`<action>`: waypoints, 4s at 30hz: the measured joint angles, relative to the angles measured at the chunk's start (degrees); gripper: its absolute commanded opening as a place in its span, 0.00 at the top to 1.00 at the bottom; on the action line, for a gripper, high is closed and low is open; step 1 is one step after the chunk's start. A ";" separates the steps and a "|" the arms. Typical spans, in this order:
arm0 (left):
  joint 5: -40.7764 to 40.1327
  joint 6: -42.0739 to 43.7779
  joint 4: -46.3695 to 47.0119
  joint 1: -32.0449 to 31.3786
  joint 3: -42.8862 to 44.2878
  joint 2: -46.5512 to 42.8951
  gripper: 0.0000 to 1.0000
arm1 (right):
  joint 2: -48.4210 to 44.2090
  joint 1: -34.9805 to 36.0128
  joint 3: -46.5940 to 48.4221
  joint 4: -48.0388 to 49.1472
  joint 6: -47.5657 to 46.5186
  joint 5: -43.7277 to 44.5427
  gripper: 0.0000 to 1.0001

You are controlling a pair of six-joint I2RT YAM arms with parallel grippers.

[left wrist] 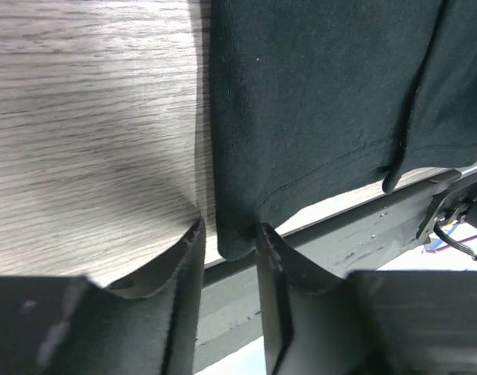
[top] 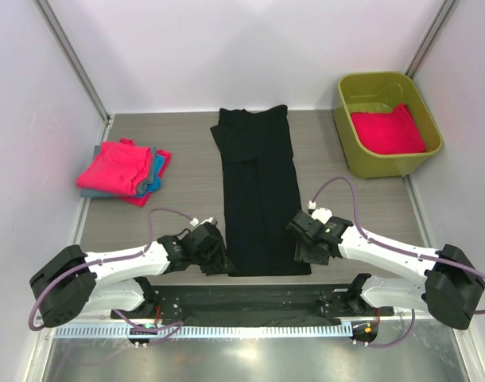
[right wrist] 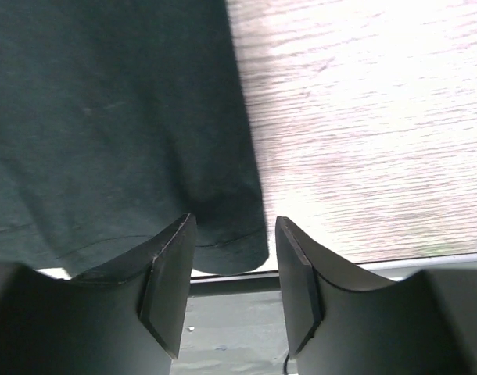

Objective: Fold and stack the t-shirts
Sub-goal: Fold the tshirt

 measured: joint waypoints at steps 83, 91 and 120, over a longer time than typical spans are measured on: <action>7.54 11.04 -0.13 36.11 55.78 44.22 0.66 | 54.73 -33.09 66.90 11.13 -22.16 -8.20 0.47; 7.50 14.14 -0.90 38.18 59.80 47.08 0.00 | 50.53 -34.56 58.34 21.27 -22.64 -6.34 0.22; 9.25 14.99 7.23 29.81 24.79 24.81 0.43 | 26.27 -34.82 9.55 40.02 -20.63 -20.00 0.53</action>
